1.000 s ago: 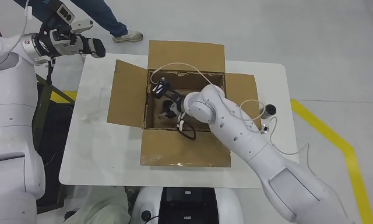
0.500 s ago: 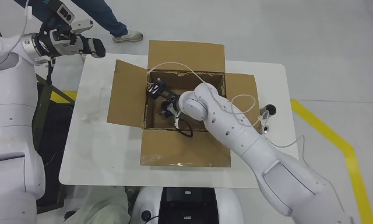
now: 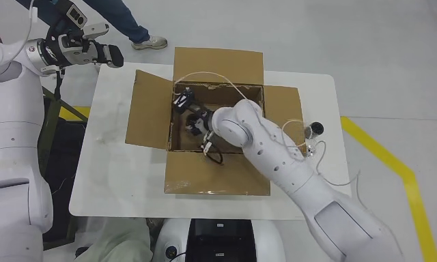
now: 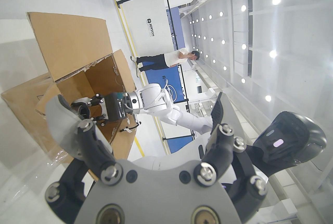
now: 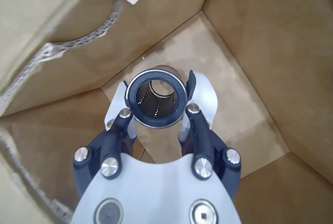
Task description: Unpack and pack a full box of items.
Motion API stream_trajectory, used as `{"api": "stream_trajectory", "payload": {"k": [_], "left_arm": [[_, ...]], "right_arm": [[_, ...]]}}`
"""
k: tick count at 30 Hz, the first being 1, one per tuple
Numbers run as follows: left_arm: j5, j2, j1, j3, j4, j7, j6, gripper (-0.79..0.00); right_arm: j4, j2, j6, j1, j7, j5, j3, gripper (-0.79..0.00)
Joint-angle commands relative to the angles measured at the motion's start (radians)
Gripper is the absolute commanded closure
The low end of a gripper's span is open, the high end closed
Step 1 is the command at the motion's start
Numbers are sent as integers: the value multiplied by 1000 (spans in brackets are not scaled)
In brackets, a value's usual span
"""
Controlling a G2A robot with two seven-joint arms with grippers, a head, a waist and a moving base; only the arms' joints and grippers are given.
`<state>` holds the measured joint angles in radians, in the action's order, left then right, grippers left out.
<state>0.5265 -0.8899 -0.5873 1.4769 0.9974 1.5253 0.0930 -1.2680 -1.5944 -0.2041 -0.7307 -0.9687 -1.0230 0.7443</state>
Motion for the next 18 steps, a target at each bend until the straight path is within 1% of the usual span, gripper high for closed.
{"api": "stream_trajectory", "payload": {"k": [1, 9, 16, 18], "left_arm": [[0, 0, 0, 0, 0, 0, 0, -785], [0, 0, 0, 0, 0, 0, 0, -785], [0, 0, 0, 0, 0, 0, 0, -785], [0, 0, 0, 0, 0, 0, 0, -785]], "right_arm": [[-66, 14, -7, -37, -8, -1, 31, 0], [-292, 62, -21, -178, -44, -56, 136, 0], [-492, 97, -10, -315, -36, -123, 222, 0], [-530, 105, -7, -348, -31, -143, 246, 0]]}}
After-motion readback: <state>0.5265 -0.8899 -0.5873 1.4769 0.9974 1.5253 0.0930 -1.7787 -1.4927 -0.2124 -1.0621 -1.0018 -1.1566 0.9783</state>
